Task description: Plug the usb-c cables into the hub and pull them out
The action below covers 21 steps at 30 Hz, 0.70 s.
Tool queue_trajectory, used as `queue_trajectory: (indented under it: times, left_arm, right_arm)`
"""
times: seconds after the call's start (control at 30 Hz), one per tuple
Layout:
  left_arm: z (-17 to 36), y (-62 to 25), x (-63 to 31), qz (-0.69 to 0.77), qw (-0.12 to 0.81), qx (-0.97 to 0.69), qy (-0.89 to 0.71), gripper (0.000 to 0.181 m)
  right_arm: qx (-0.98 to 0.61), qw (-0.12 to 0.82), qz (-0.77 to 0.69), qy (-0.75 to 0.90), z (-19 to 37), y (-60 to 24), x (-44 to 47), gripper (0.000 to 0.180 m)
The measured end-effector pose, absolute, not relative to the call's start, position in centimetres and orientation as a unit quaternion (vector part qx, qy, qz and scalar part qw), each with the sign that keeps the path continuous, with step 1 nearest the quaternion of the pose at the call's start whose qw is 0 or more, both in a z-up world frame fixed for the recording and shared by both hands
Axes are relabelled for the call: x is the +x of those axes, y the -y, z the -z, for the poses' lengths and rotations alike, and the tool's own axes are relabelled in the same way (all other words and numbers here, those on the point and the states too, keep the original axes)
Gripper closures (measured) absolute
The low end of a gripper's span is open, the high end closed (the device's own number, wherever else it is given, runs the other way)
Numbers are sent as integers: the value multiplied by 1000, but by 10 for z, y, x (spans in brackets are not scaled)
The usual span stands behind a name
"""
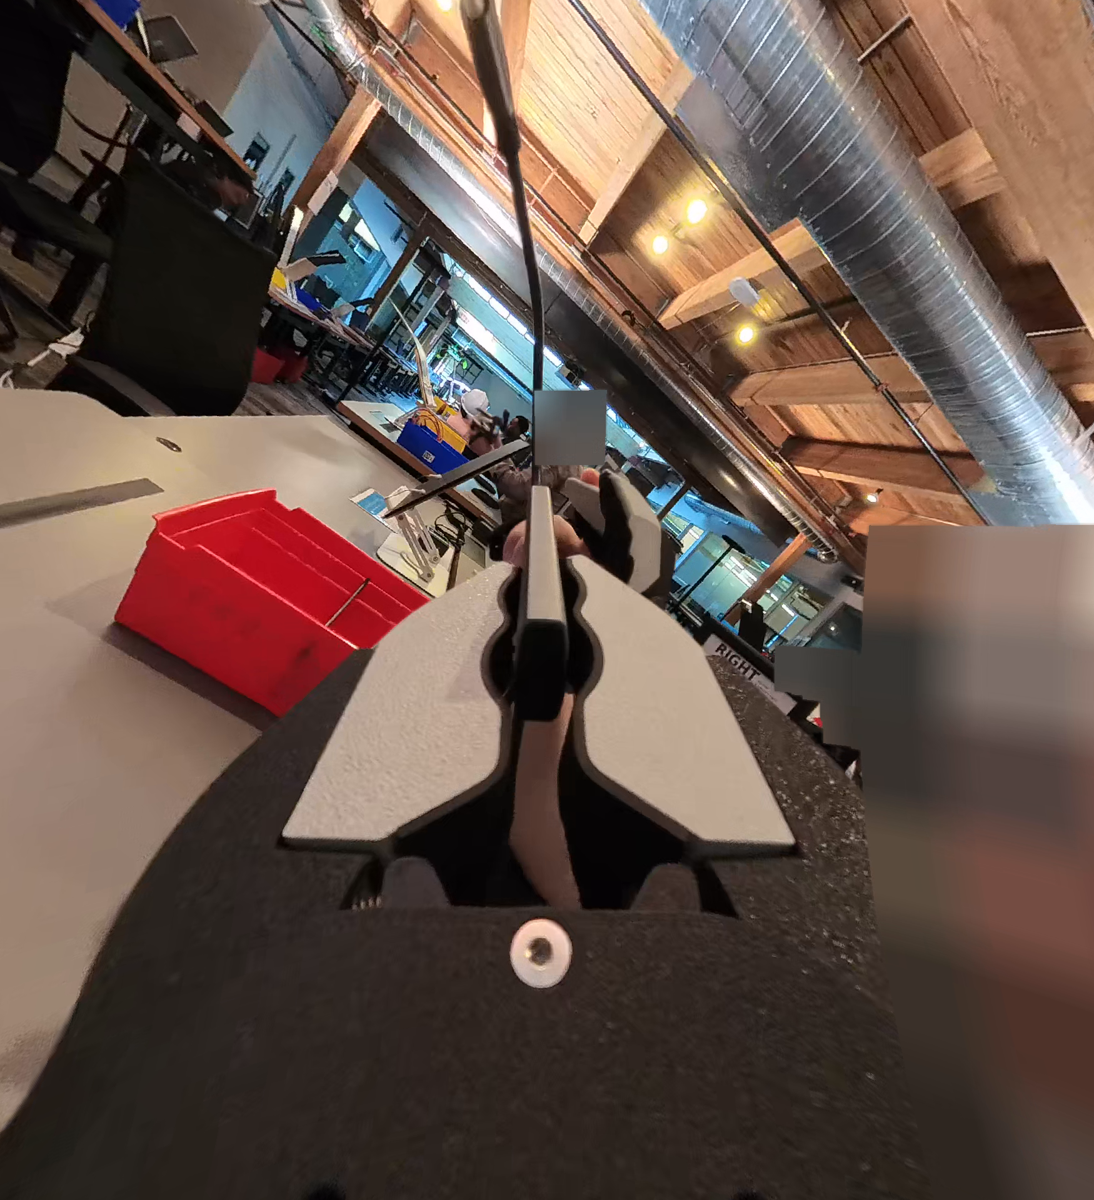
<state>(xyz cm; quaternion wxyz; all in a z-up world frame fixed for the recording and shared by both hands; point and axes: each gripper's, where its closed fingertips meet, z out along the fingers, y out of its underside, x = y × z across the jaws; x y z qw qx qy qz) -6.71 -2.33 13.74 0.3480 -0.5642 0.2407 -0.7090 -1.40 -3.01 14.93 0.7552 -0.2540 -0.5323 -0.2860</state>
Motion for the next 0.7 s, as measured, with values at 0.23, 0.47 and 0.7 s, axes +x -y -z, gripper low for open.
queue_trajectory:
  times: [0.23,0.47,0.7]
  left_arm:
    - [-120,22,-49,702,322,-589,-240,171]
    - [-130,36,-48,619,416,-555,-368,144]
    - [-135,48,-66,417,575,-495,-499,133]
  right_arm:
    - [-224,716,393,531,-131,5,-21,157]
    - [-251,728,335,542,-133,9,-11,164]
    - [-248,738,232,583,-127,26,-12,166]
